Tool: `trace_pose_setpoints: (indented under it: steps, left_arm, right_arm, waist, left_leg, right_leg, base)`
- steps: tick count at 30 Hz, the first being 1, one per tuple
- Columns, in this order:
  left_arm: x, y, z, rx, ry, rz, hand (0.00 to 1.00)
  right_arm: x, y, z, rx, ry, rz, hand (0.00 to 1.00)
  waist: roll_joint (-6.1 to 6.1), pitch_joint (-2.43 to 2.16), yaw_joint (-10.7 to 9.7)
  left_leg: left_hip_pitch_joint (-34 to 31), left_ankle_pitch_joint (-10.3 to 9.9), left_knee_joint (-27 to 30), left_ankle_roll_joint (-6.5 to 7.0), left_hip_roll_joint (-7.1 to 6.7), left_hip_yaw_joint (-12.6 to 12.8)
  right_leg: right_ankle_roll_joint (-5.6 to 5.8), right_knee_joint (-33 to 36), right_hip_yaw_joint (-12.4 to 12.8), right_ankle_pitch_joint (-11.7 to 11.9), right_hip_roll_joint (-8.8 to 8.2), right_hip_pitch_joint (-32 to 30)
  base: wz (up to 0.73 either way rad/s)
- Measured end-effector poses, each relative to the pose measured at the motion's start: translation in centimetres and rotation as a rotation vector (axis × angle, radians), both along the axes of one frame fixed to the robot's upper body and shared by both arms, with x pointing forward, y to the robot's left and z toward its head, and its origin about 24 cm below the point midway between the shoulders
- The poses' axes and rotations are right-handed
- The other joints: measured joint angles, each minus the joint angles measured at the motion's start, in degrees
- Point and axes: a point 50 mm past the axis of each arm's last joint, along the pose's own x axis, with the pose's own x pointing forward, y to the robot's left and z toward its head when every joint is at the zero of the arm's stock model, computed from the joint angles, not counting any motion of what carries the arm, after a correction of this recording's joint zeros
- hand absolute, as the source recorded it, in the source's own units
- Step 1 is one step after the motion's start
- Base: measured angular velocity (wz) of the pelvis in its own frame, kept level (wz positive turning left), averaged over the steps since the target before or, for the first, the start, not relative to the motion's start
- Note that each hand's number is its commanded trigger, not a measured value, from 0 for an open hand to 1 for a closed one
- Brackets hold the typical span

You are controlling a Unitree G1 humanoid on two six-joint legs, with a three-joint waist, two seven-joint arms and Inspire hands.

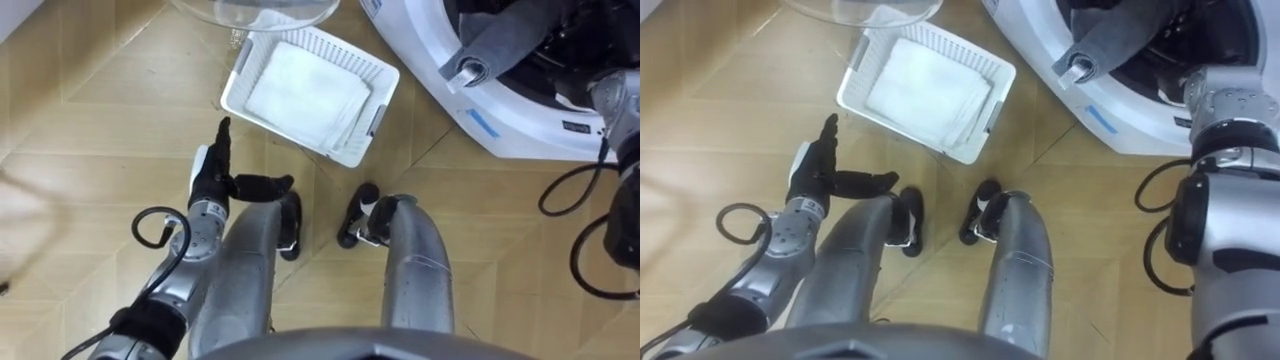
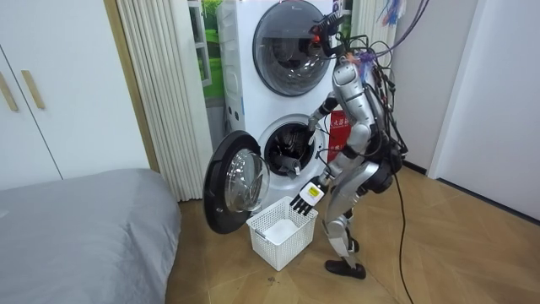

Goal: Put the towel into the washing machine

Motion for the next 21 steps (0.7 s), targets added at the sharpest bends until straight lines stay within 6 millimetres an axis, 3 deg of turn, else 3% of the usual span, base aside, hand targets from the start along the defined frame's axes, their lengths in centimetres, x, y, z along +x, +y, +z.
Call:
trace_pose_setpoints:
  steps: [1,5,7,11,14,16,18,19,21]
  left_arm:
    - [0.2,-0.2,0.1,-0.004,-0.004,-0.005,0.0]
    - [1.0,-0.2,-0.2,0.006,0.013,-0.017,0.0]
    - [1.3,-0.1,-0.4,0.014,0.025,-0.021,0.0]
    - [1.1,0.5,-1.3,0.033,0.077,-0.016,0.0]
    - [0.5,1.6,-1.9,0.06,0.101,-0.01,0.0]
    - [-0.2,2.2,-2.5,0.087,0.132,-0.007,0.0]
    - [-1.3,3.0,-3.1,0.113,0.159,0.002,0.0]
    - [-1.5,3.4,-3.2,0.124,0.162,0.008,0.0]
    - [-3.4,5.3,-4.3,0.148,0.217,0.078,0.0]
  right_arm:
    - [-0.2,-0.1,-0.2,-0.004,0.009,-0.002,0.0]
    - [-1.4,-0.4,-1.8,-0.019,0.046,-0.015,0.0]
    - [-2.2,-0.3,-3.0,-0.026,0.054,-0.022,0.0]
    - [-4.7,0.3,-6.5,-0.057,0.087,-0.006,0.0]
    - [-7.2,0.8,-9.1,-0.143,0.164,0.05,0.0]
    - [-9.2,0.7,-10.6,-0.184,0.22,0.083,0.0]
    - [-12.6,0.3,-12.7,-0.236,0.298,0.126,0.0]
    - [-13.5,0.3,-13.2,-0.254,0.326,0.14,0.0]
    - [-17.1,0.7,-15.2,-0.318,0.437,0.239,0.0]
  waist:
    - [0.63,0.02,0.13]
    - [1.13,0.05,1.53]
    - [1.81,0.06,1.93]
    - [3.18,-0.1,2.22]
    - [3.48,-0.15,2.37]
    - [3.96,-0.42,2.56]
    - [5.13,-1.25,2.25]
    - [5.28,-1.36,2.37]
    - [5.64,-1.99,2.81]
  left_leg:
    - [1.05,0.07,-0.78,0.04,0.13,0.0]
    - [4.65,0.36,-3.04,-0.11,0.29,-0.01]
    - [6.74,0.35,-4.11,-0.13,1.01,-0.15]
    - [12.5,0.46,-7.98,-0.31,1.56,-0.75]
    - [16.31,0.6,-11.1,-0.54,1.79,-0.81]
    - [18.39,0.65,-12.25,-0.61,2.02,-1.06]
    - [21.37,0.83,-14.15,-0.88,2.03,-1.89]
    - [22.37,0.86,-14.93,-0.94,2.03,-1.87]
    - [27.21,1.51,-19.37,-1.41,2.03,-1.82]
  right_leg:
    - [0.3,-0.93,0.19,0.17,0.53,1.07]
    - [0.51,-3.11,-0.41,0.3,0.89,4.71]
    - [0.74,-5.21,-1.18,0.56,1.77,7.53]
    - [1.68,-10.1,-1.52,1.31,3.61,13.94]
    - [2.14,-13.57,-1.61,1.85,4.32,17.84]
    - [2.46,-15.61,-1.71,2.06,5.05,20.38]
    - [3.13,-18.99,-1.0,2.47,6.13,24.08]
    - [3.28,-19.83,-0.87,2.59,6.55,25.03]
    - [3.6,-24.04,-0.87,3.53,7.35,29.42]
  base:
    - [0.0]
    - [-0.01]
    - [-0.03]
    - [-0.06]
    - [-0.05]
    - [-0.04]
    - [0.13]
    - [0.0]
    - [-0.13]
